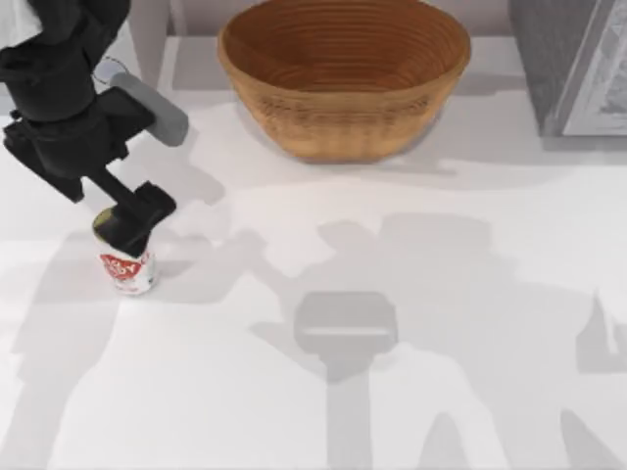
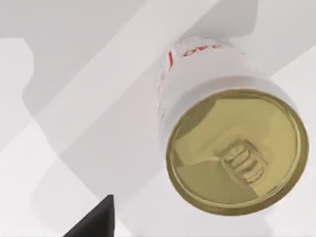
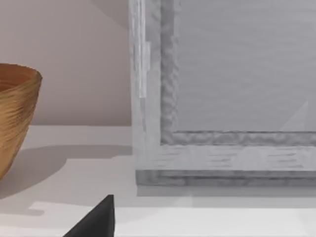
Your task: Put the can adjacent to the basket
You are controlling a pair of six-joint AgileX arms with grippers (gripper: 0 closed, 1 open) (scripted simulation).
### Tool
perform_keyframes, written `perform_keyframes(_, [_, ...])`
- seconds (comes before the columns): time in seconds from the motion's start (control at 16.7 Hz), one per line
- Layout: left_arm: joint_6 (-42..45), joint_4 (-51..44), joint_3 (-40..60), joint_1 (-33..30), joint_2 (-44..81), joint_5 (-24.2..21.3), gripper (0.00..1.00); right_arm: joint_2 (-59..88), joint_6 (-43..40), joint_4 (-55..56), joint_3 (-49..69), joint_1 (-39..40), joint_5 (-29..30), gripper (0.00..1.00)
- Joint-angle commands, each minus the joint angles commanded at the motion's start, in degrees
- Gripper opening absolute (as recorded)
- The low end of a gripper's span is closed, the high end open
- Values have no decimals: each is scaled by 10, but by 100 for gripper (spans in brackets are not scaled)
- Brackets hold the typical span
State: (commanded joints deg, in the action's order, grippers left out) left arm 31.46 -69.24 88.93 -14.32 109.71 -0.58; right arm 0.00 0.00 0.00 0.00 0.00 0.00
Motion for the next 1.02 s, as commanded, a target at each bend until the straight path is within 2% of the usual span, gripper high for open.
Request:
perform_keyframes(0.18, [7, -7, 37, 0, 29, 5, 100, 0, 0, 0, 0, 0, 0, 100])
perform_keyframes(0.54, [7, -4, 34, 2, 28, 5, 100, 0, 0, 0, 0, 0, 0, 100])
perform_keyframes(1.02, [9, 119, -60, 1, 58, 5, 100, 0, 0, 0, 0, 0, 0, 100])
